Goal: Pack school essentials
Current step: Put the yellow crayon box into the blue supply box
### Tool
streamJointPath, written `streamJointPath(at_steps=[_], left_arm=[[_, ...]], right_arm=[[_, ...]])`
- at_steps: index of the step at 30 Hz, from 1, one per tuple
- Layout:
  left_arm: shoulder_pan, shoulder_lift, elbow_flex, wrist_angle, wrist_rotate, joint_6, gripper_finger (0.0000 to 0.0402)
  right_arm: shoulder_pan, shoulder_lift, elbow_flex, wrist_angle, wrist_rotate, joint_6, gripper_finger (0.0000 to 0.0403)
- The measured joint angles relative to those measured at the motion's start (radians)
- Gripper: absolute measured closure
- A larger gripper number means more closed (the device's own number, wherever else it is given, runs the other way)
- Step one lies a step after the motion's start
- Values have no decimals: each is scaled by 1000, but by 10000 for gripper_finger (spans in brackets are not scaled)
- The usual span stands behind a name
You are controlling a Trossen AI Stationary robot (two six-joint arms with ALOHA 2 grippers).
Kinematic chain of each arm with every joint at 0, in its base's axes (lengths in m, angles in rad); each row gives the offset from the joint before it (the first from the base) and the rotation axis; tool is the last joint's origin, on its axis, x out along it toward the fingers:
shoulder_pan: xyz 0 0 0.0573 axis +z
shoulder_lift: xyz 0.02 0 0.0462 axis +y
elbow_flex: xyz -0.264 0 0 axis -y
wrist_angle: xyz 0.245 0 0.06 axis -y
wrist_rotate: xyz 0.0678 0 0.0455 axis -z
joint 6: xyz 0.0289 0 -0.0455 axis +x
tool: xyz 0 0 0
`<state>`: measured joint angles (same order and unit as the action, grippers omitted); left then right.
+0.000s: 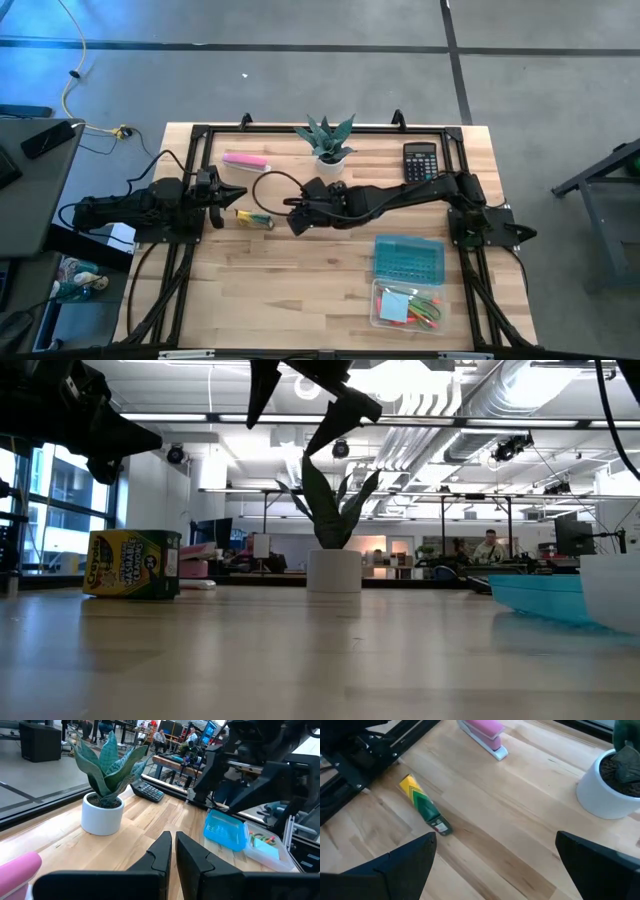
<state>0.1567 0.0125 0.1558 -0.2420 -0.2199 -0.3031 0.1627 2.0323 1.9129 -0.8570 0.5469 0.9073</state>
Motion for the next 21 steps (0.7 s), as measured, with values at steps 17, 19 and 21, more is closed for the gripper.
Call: streamJointPath(at_steps=[17,19,21], left_arm=[[0,0,0,0,0,0,385],[0,0,0,0,0,0,385],[0,0,0,0,0,0,385]], right_arm=[[-19,0,0,5,0,-55,3],[-21,0,0,22,0,-72,3],[-25,0,0,45,2,-89,3]])
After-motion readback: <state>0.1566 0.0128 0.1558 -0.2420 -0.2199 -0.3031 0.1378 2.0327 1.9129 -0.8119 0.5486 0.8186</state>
